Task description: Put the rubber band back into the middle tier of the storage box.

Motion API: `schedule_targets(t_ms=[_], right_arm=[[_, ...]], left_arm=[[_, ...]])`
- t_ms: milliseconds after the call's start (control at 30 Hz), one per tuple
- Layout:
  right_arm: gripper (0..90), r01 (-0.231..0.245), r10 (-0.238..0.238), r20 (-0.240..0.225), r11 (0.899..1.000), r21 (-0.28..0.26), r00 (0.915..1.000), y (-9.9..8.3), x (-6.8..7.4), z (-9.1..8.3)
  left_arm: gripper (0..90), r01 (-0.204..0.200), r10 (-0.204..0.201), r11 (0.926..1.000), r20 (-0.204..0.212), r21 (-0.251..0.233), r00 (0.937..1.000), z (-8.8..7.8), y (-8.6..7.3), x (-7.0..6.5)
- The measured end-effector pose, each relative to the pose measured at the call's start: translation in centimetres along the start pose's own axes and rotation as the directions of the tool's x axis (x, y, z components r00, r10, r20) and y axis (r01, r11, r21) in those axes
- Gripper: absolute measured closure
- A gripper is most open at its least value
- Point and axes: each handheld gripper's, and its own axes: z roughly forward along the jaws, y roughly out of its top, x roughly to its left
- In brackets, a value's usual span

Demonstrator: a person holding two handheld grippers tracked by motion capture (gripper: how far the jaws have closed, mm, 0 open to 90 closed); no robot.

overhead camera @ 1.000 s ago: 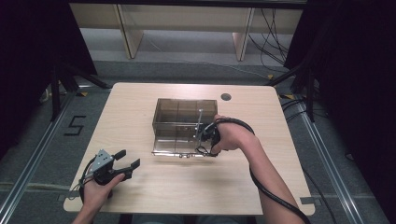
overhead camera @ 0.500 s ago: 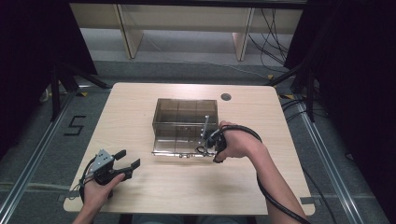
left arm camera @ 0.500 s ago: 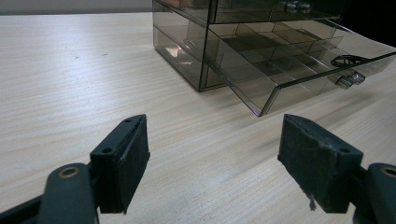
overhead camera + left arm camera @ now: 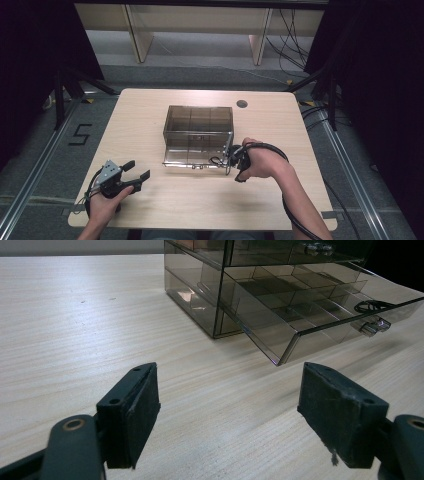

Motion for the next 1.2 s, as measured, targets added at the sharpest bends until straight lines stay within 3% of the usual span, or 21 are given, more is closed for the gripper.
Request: schedule_targets(t_ms=[33,100,767,867,967,1200], right_arm=[[54.4,0.018,-0.018,0.001,1.0,-0.01,0.9998,-0.2,-0.1,0.1],[54.4,-0.007,0.007,0.002,1.0,-0.005,1.0,-0.8,0.1,0.1],[53.9,-0.047,0.047,-0.021,0.999,0.021,0.9987,-4.3,1.3,1.7],[53.4,-0.083,0.084,-0.037,0.996,0.042,0.9957,-5.2,1.6,2.3],[53.2,-0.076,0.077,-0.041,0.996,0.043,0.9962,-5.5,1.7,2.7],[52.9,-0.112,0.115,-0.057,0.992,0.053,0.9917,-6.7,2.1,3.4]], left_arm=[[23.8,0.0,0.0,1.0,0.0,0.0,1.0,0.0,0.0,0.0],[23.7,-0.002,0.002,1.0,0.0,0.0,1.0,0.0,0.0,0.0],[23.8,-0.005,0.005,1.0,-0.002,0.005,1.0,0.0,0.0,0.0],[23.8,-0.003,0.003,1.0,-0.001,0.003,1.0,0.0,0.0,0.0],[23.8,-0.005,0.005,1.0,-0.002,0.005,1.0,0.0,0.0,0.0],[23.8,-0.004,0.004,1.0,-0.001,0.003,1.0,0.0,0.0,0.0]])
